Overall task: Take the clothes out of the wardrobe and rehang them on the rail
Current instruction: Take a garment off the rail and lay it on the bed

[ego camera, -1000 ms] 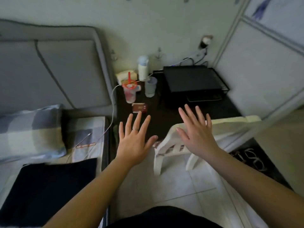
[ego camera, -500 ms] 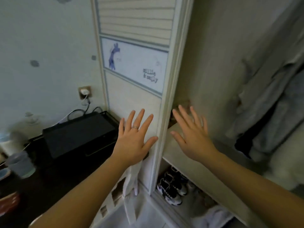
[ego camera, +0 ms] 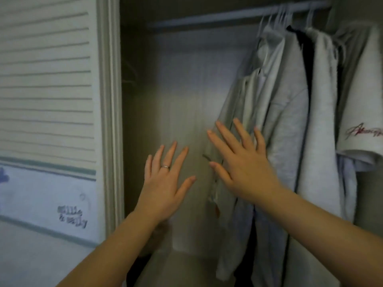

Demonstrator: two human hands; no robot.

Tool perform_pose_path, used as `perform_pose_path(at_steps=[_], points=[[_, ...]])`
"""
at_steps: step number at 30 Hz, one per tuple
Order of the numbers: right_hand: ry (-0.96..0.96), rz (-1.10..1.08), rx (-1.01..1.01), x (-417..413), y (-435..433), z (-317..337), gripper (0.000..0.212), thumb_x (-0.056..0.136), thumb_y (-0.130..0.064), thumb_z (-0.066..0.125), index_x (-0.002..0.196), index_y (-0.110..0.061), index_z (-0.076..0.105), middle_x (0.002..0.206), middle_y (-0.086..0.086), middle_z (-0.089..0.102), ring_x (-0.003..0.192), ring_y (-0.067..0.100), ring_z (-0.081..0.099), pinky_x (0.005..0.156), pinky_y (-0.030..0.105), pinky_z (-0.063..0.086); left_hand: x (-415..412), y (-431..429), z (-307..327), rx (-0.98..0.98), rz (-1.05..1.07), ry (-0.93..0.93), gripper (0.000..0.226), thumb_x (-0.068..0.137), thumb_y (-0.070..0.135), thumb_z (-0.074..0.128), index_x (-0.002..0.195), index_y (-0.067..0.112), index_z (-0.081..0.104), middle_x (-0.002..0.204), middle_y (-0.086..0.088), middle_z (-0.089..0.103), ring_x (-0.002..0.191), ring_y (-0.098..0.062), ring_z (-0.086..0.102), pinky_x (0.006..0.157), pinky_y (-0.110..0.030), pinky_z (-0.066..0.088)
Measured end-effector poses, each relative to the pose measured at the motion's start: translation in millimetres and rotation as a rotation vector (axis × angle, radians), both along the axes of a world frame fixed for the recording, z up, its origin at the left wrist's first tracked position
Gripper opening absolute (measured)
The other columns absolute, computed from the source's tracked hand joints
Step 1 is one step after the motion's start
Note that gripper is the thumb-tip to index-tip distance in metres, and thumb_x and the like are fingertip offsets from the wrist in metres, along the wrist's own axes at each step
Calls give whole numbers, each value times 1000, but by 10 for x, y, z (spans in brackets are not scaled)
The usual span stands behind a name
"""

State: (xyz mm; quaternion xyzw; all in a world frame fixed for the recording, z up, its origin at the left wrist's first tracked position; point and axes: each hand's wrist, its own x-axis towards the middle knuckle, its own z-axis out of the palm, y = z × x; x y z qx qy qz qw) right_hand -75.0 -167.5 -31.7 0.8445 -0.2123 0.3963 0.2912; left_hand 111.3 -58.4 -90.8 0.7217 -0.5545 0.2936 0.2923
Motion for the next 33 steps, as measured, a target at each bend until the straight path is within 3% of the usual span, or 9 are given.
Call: perform_pose_path(at_steps=[3, 7, 11, 16, 19, 22, 25, 29, 33], points=[[-67, -113, -92, 21, -237, 468, 66, 95, -55, 32, 154, -27, 25, 162, -1, 20, 149, 32, 15, 114, 62, 13, 136, -518, 445, -53, -79, -20, 73, 91, 72, 7, 157, 42, -3, 165, 12, -14, 151, -16, -19, 120, -42, -12], [-142, -215, -169, 57, -478, 1035, 65, 94, -56, 29, 153, -27, 28, 161, 0, 22, 149, 33, 14, 114, 62, 11, 254, -1142, 981, -135, -201, -20, 74, 89, 72, 10, 156, 42, 2, 166, 12, -9, 152, -16, -14, 123, -47, -2], [-202, -308, -221, 87, -757, 1553, 65, 93, -57, 30, 151, -27, 32, 159, 0, 27, 148, 32, 19, 114, 62, 10, 309, -1697, 1469, -166, -311, 2, 80, 85, 75, 7, 157, 41, 4, 166, 11, -7, 152, -14, -13, 122, -44, -4], [-172, -491, -195, 109, -1118, 2145, 65, 96, -54, 37, 153, -27, 23, 160, -1, 23, 148, 27, 16, 114, 58, 5, 294, -2300, 1970, -163, -452, 85, 67, 98, 63, 28, 157, 41, 6, 167, 9, -3, 152, -16, -7, 123, -41, 1], [-161, -570, -174, 124, -1307, 2444, 63, 95, -50, 39, 150, -21, 27, 153, 3, 35, 141, 27, 29, 113, 55, 13, 223, -2610, 2215, -137, -543, 183, 67, 98, 63, 31, 157, 40, 9, 167, 8, 2, 153, -19, -2, 123, -42, 6], [-124, -700, -209, 171, -1472, 2651, 50, 95, -46, 40, 134, -15, 45, 135, 8, 51, 124, 32, 44, 104, 50, 24, 129, -2891, 2385, -90, -631, 276, 69, 98, 64, 33, 157, 39, 9, 167, 7, 3, 153, -21, 0, 123, -45, 9], [-50, -827, -283, 284, -1539, 2801, 34, 94, -35, 47, 118, -14, 59, 122, 9, 52, 114, 33, 44, 98, 47, 25, 41, -3138, 2506, -63, -671, 275, 71, 98, 65, 32, 158, 36, 9, 167, 5, 4, 153, -24, 2, 123, -46, 10], [-1, -925, -242, 470, -1550, 2973, 31, 92, -15, 50, 122, -13, 58, 123, 11, 52, 117, 34, 48, 100, 45, 29, -9, -3361, 2601, -76, -745, 288, 72, 98, 65, 32, 158, 31, 15, 166, 0, 15, 152, -29, 13, 122, -46, 16], [-117, -863, -52, 614, -1557, 3101, 34, 89, 2, 51, 122, -5, 57, 122, 16, 56, 111, 39, 57, 76, 41, 39, -9, -3456, 2583, -46, -820, 348, 93, 81, 82, 23, 157, 29, 23, 164, -3, 22, 150, -28, 22, 121, -47, 21]])
